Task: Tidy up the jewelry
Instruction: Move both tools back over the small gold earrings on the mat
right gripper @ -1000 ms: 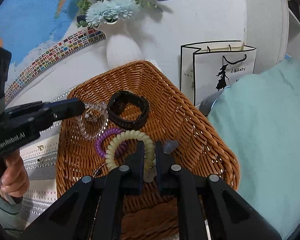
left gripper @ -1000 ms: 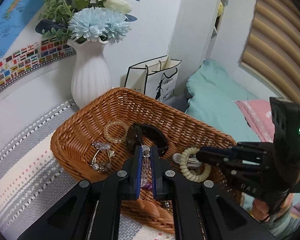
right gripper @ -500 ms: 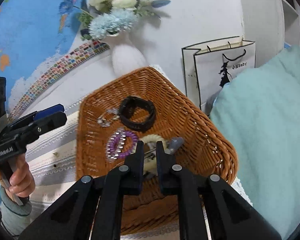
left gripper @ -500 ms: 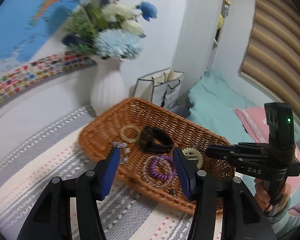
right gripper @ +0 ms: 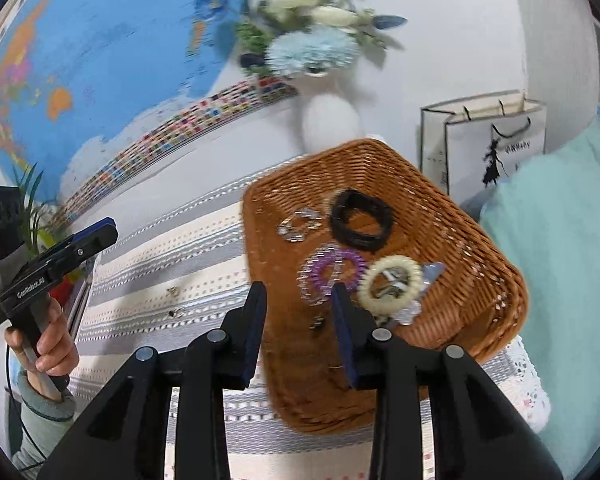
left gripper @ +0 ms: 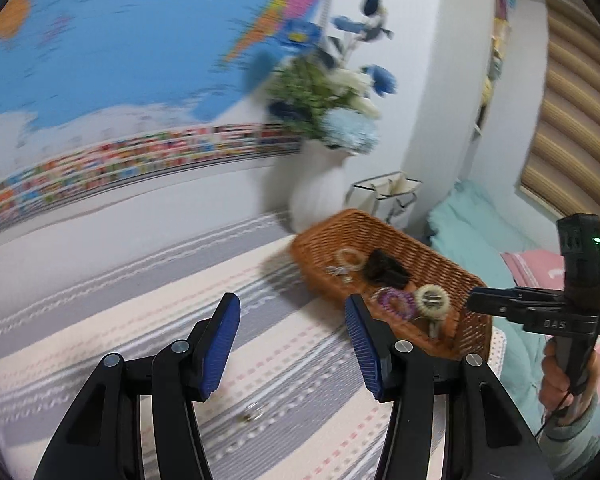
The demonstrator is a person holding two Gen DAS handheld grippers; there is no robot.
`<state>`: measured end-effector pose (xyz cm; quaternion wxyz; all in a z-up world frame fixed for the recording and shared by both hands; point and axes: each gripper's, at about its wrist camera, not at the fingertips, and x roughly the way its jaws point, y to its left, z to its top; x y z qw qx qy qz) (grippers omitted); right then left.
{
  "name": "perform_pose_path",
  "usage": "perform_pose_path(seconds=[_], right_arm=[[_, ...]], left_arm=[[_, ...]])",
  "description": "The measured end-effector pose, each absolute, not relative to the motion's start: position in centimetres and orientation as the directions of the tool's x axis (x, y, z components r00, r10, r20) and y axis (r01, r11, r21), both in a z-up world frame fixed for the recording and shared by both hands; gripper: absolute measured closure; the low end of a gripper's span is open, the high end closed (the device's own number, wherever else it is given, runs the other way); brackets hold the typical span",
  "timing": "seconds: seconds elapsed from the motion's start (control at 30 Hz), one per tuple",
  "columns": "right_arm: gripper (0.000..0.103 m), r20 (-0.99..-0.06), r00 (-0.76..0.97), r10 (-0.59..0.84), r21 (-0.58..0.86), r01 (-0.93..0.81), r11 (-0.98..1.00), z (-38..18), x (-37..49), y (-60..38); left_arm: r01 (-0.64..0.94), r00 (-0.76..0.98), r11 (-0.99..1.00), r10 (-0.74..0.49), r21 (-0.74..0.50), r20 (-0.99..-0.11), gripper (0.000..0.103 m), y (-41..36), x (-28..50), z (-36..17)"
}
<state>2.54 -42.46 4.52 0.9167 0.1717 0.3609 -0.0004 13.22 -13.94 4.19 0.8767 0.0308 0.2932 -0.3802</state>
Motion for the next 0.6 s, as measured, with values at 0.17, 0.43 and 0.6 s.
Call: perform_pose_path(seconds=[0.17, 0.43, 0.6], right_arm=[[0.067, -0.658, 0.741, 0.134, 0.244, 0.042, 0.969, 6.0, 2.6, -37.7], [0.067, -0.69, 0.7, 0.181, 0.183, -0.074, 0.98, 5.3, 3.9, -30.9], [0.067, -0.731, 0.642, 0.234, 0.207, -0.117, 0.971, 2.7, 5.9, -29.1]], left_arm=[[0.637, 0.57, 0.746, -0.624, -0.192, -0.534, 0.047, -9.8, 13.6, 3.5], [0.599, 0.56, 0.776, -0.583, -0.2, -0.588, 0.047, -6.5, 14.8, 1.0], [0.579, 0.517, 0.797, -0.522, -0.172, -0.679, 0.047, -6.5, 16.3, -2.3]])
